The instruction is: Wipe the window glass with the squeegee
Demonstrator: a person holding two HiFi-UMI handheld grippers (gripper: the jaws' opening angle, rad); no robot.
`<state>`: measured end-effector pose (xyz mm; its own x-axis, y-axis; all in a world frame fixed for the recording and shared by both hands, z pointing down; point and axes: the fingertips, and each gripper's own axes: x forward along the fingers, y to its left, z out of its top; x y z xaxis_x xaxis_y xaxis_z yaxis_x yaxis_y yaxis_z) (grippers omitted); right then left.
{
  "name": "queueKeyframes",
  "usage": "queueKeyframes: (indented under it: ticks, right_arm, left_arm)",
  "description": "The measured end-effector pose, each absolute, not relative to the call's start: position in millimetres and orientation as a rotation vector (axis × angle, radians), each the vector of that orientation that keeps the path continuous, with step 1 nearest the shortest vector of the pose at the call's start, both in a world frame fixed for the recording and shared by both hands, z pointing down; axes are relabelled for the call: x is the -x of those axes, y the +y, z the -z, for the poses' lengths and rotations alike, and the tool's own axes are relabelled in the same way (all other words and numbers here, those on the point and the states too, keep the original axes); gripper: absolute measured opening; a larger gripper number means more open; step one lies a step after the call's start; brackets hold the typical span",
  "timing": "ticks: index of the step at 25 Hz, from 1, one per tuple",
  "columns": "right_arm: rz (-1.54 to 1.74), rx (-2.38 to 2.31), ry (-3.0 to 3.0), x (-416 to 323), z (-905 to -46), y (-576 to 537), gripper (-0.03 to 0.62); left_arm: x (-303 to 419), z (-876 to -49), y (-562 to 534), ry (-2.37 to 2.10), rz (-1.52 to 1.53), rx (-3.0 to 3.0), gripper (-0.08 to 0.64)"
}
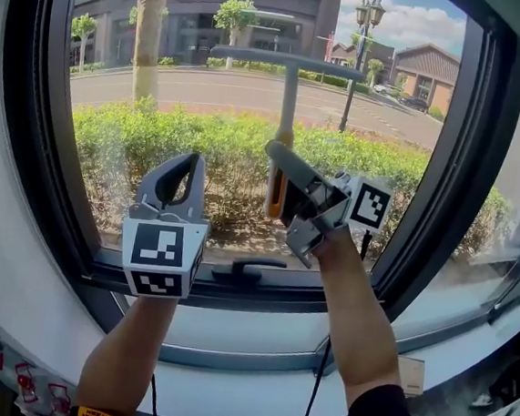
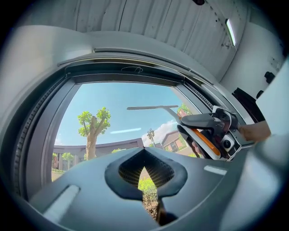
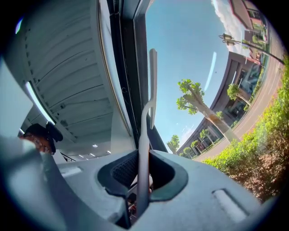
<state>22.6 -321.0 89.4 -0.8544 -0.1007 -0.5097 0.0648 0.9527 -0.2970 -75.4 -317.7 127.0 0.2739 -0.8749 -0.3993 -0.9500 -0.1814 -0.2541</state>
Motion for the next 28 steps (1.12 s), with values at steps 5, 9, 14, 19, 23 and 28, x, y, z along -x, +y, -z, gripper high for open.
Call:
queueKeyframes:
  ticks: [5, 9, 14, 19, 23, 28]
  right_arm:
    - [0.428, 0.068, 2.551, -23, -93, -322, 0.046]
    - [0.431, 0.111, 2.537, -24, -92, -326, 0.046]
    - [0.407, 0.16, 2.503, -30, -92, -318, 0.046]
    - [0.38, 0.2, 2.511, -28, -88, -312, 0.046]
    - [0.333, 0.205, 2.528, -26, -86, -307, 0.046]
    - [0.257, 0.163, 2.547, -45, -61, -301, 0.046]
  left_arm:
    - [80, -128, -315, 1.611, -0.24, 2.119, 0.012]
    - [82, -130, -317, 1.573, -0.247, 2.163, 0.012]
    - [86, -135, -313, 1.537, -0.268, 2.202, 0.012]
    - [87, -131, -314, 1.523, -0.366, 2.259, 0.012]
    - [85, -132, -316, 1.509, -0.363, 2.232, 0.012]
    - [74, -105, -315, 1.507, -0.376, 2.149, 0.012]
